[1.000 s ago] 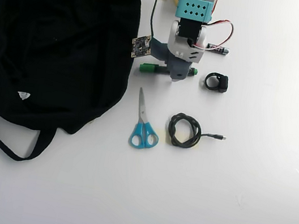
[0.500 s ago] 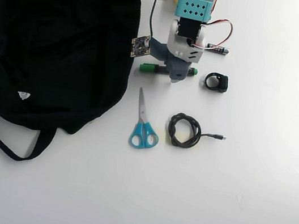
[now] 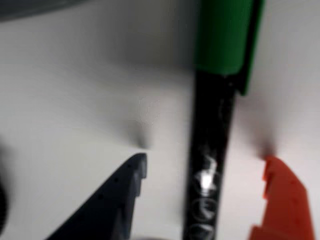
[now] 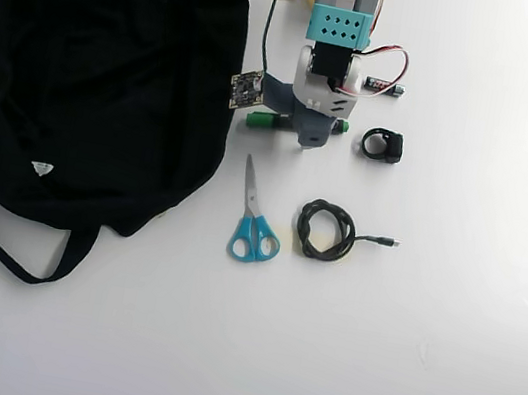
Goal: Put the green marker into the black bag
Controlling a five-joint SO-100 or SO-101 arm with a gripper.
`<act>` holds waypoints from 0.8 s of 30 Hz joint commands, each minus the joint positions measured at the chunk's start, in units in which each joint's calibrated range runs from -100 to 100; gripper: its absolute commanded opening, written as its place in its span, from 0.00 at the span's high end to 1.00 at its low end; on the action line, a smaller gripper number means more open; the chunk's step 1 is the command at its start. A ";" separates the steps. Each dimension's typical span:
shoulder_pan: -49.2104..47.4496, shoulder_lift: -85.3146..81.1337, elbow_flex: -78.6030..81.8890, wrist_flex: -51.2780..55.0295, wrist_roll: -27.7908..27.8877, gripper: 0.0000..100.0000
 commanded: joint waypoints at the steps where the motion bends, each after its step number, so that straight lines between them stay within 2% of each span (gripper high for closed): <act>1: 0.18 -0.04 0.13 3.13 -0.12 0.75; 6: 0.18 -0.04 0.22 4.16 -0.12 0.88; 9: 0.18 -0.04 0.22 4.16 -0.12 0.92; 15: 0.18 -0.04 0.22 4.16 -0.12 0.98; 24: 0.10 -0.87 0.04 4.16 -0.12 0.98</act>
